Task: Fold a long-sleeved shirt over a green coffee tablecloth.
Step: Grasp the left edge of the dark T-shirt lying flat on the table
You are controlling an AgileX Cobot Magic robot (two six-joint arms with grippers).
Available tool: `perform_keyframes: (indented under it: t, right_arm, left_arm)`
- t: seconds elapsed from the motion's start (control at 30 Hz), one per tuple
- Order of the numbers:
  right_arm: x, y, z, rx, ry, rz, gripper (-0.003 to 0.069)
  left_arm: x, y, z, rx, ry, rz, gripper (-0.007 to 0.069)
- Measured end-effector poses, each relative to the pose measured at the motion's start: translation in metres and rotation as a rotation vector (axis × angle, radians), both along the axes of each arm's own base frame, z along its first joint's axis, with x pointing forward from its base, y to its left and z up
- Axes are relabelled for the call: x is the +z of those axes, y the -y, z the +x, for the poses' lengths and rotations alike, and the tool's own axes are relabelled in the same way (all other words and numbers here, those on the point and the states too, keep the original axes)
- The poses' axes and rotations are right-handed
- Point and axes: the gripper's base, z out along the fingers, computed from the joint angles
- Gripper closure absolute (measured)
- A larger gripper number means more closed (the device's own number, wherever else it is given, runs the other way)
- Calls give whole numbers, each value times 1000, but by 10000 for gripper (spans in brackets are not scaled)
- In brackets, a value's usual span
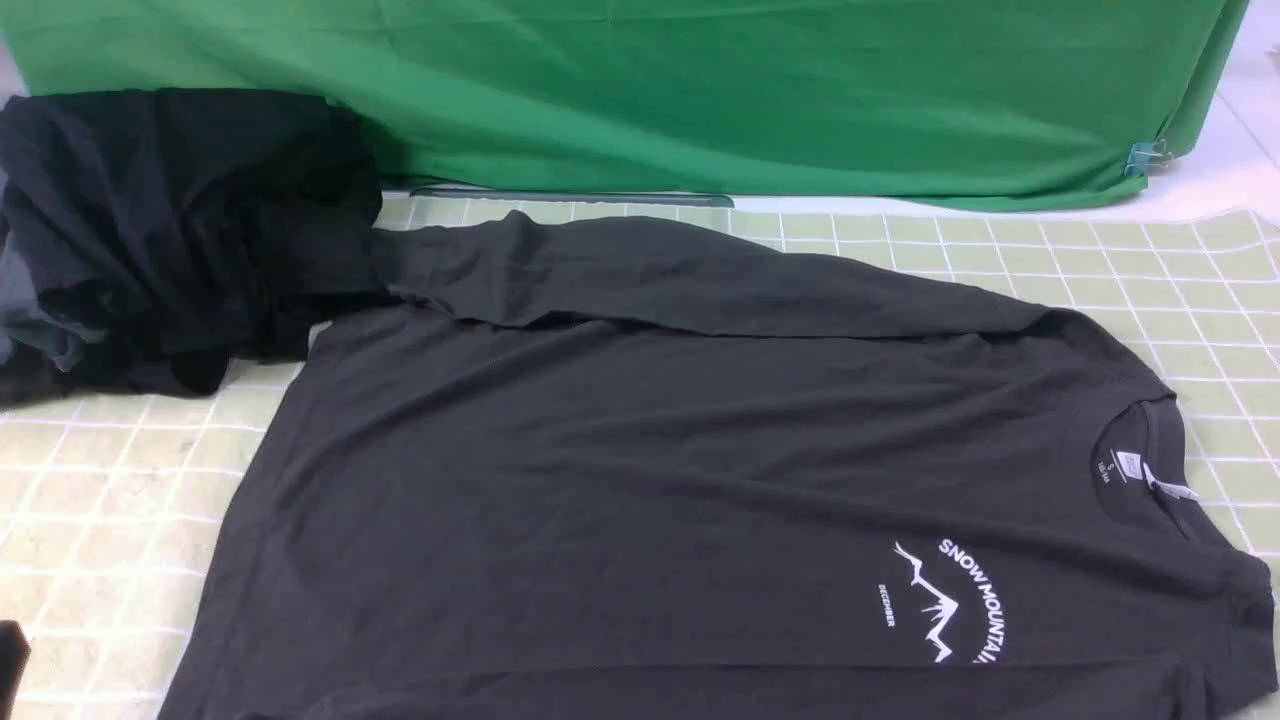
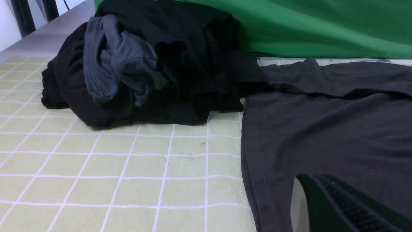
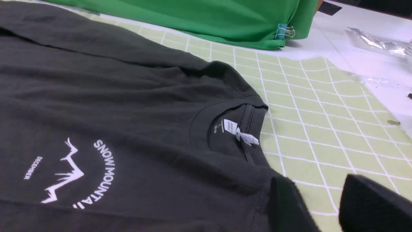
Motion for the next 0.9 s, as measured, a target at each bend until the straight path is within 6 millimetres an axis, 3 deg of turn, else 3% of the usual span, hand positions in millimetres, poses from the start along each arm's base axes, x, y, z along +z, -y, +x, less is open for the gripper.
perform_keyframes:
  t: [0.5,0.63,0.9]
  right_arm:
    - [0,0,0,0,0,0,417]
    - [0,0,0,0,0,0,417]
    - [0,0,0,0,0,0,417]
  left_arm:
    - [1,0,0,0,11,0,622]
    - [10,1,1,1,117,-252,622]
    - [39,-6,-5,18,460,-469,622]
